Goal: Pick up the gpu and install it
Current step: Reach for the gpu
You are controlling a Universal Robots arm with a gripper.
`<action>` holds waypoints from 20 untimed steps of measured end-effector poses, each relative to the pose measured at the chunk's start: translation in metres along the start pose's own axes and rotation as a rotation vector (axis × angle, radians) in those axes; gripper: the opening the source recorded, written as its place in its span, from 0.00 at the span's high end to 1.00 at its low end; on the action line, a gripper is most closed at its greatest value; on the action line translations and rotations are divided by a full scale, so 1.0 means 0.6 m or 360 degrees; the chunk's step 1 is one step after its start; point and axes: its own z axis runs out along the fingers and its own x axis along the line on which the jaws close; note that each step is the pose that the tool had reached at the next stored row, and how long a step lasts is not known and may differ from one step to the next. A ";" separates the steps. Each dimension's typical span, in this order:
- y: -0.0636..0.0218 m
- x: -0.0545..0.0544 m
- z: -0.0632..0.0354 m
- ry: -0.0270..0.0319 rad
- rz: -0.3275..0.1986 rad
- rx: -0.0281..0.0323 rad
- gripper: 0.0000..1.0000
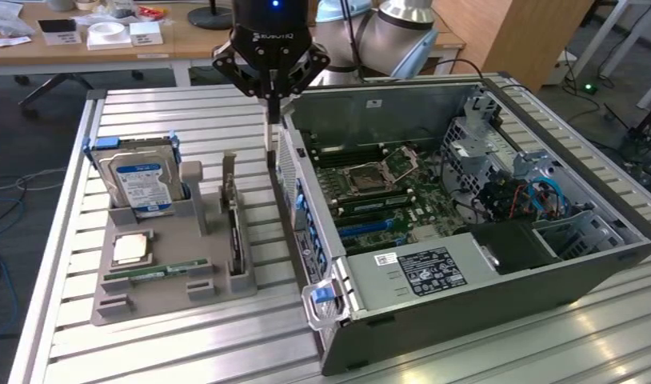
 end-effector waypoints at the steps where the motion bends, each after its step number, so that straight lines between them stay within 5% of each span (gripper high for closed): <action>1: 0.000 0.001 0.000 0.00001 0.0000 0.00001 0.89; 20: -0.001 0.019 0.000 0.00001 0.0001 0.00001 0.89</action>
